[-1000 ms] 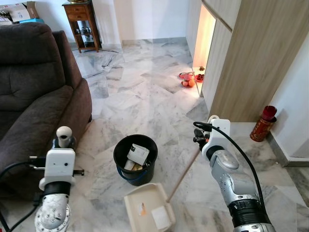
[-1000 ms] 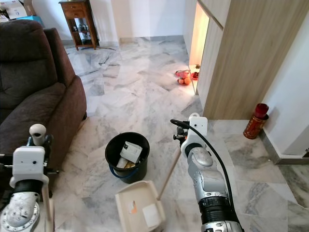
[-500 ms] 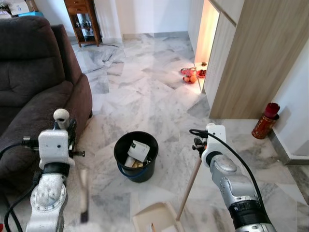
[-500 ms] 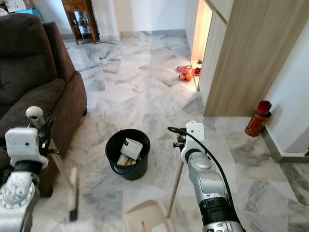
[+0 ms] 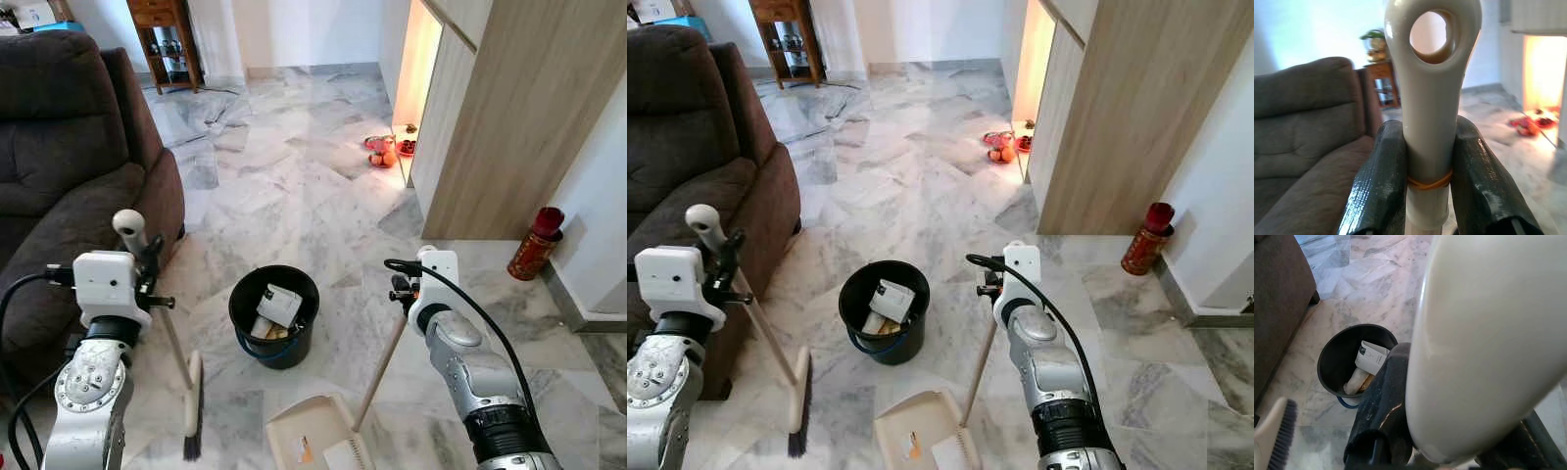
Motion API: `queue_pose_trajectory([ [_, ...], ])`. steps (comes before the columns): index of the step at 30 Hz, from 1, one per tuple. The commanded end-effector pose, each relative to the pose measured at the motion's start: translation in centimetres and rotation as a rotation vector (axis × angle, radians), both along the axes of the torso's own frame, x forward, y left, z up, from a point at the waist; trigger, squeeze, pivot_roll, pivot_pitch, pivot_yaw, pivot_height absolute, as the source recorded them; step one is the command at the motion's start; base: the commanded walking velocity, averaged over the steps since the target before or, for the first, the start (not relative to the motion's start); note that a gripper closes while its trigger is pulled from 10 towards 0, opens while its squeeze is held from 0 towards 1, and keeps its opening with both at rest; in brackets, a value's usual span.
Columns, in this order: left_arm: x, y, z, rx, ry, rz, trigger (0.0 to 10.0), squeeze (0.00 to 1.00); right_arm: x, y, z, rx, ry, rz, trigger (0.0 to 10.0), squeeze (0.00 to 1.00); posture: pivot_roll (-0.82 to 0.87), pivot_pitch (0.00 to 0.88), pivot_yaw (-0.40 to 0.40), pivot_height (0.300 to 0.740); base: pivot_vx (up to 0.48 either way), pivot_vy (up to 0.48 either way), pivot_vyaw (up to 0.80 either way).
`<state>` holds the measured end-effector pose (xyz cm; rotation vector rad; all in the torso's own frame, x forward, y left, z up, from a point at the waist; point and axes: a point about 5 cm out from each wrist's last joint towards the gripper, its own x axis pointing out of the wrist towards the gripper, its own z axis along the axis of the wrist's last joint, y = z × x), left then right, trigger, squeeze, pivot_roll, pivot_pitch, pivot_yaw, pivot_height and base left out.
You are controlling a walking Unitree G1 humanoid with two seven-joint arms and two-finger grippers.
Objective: Sweep floor
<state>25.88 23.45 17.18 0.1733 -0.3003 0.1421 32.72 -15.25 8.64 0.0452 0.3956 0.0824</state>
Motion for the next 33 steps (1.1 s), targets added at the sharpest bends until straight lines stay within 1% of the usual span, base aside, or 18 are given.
queue_pose_trajectory([
  [1,0.0,0.2,1.6,-0.063,-0.086,-0.012,10.0,0.00,0.2,0.3,1.0,0.022,-0.040,0.012,10.0,0.00,-0.20,0.070,0.051,0.740,0.000,0.000,0.00],
  [2,0.1,-0.1,1.7,-0.105,-0.088,-0.042,10.0,0.00,0.2,0.4,1.0,0.023,-0.042,0.014,10.0,0.00,-0.20,0.070,0.051,0.740,0.000,0.000,0.00],
  [3,0.1,-0.1,1.7,-0.105,-0.088,-0.042,10.0,0.00,0.2,0.4,1.0,0.023,-0.042,0.014,10.0,0.00,-0.20,0.070,0.051,0.740,0.000,0.000,0.00],
  [4,0.2,-0.6,1.7,-0.133,-0.072,-0.090,10.0,0.00,0.2,0.4,1.1,0.027,-0.045,0.015,10.0,0.00,-0.20,0.072,0.050,0.740,0.000,0.000,0.00],
  [7,0.3,-1.3,1.5,-0.152,-0.039,-0.160,10.0,0.00,0.2,0.4,1.2,0.030,-0.049,0.019,10.0,0.00,-0.20,0.071,0.050,0.740,0.000,0.000,0.00],
  [9,0.3,-1.5,1.5,-0.155,-0.033,-0.177,10.0,0.00,0.2,0.4,1.2,0.031,-0.050,0.019,10.0,0.00,-0.20,0.071,0.050,0.740,0.000,0.000,0.00],
  [12,0.4,-2.3,1.0,-0.129,0.025,-0.263,10.0,0.00,0.2,0.5,1.2,0.037,-0.055,0.022,10.0,0.00,-0.19,0.071,0.050,0.740,0.000,0.000,0.00],
  [13,0.3,-2.6,0.8,-0.107,0.050,-0.294,10.0,0.00,0.2,0.5,1.3,0.040,-0.058,0.024,10.0,0.00,-0.19,0.072,0.051,0.740,0.000,0.000,0.00],
  [15,0.3,-2.8,0.7,-0.094,0.065,-0.311,10.0,0.00,0.2,0.6,1.3,0.042,-0.059,0.025,10.0,0.00,-0.19,0.072,0.051,0.740,0.000,0.000,0.00],
  [16,0.3,-3.2,0.5,-0.075,0.097,-0.350,10.0,0.00,0.2,0.6,1.3,0.043,-0.061,0.027,10.0,0.00,-0.19,0.072,0.051,0.740,0.000,0.000,0.00],
  [20,0.3,-3.7,0.3,-0.083,0.120,-0.389,10.0,0.00,0.2,0.6,1.3,0.046,-0.062,0.029,10.0,0.00,-0.19,0.073,0.050,0.740,0.000,0.000,0.00],
  [23,0.2,-4.4,0.2,-0.079,0.136,-0.420,10.0,0.00,0.2,0.7,1.4,0.047,-0.063,0.031,10.0,0.00,-0.19,0.073,0.050,0.740,0.000,0.000,0.00],
  [25,0.2,-4.6,0.4,-0.078,0.129,-0.424,10.0,0.00,0.2,0.7,1.4,0.047,-0.064,0.032,10.0,0.00,-0.19,0.074,0.050,0.740,0.000,0.000,0.00],
  [27,0.2,-4.6,0.9,-0.073,0.102,-0.405,10.0,0.00,0.2,0.7,1.4,0.048,-0.064,0.032,10.0,0.00,-0.19,0.074,0.050,0.740,0.000,0.000,0.00],
  [29,0.3,-4.7,2.8,-0.035,0.000,-0.322,10.0,0.00,0.2,0.7,1.4,0.049,-0.064,0.034,10.0,0.00,-0.19,0.074,0.050,0.740,0.000,0.000,0.00],
  [30,0.2,-4.7,3.3,-0.021,-0.024,-0.300,10.0,0.00,0.2,0.7,1.4,0.049,-0.064,0.034,10.0,0.00,-0.19,0.074,0.050,0.740,0.000,0.000,0.00],
  [32,0.2,-4.8,4.5,0.041,-0.074,-0.231,10.0,0.00,0.2,0.8,1.3,0.050,-0.063,0.036,10.0,0.00,-0.19,0.073,0.050,0.740,0.000,0.000,0.00],
  [33,0.1,-5.0,4.9,0.043,-0.093,-0.218,10.0,0.00,0.2,0.9,1.3,0.051,-0.062,0.037,10.0,0.00,-0.19,0.073,0.050,0.740,0.000,0.000,0.00],
])
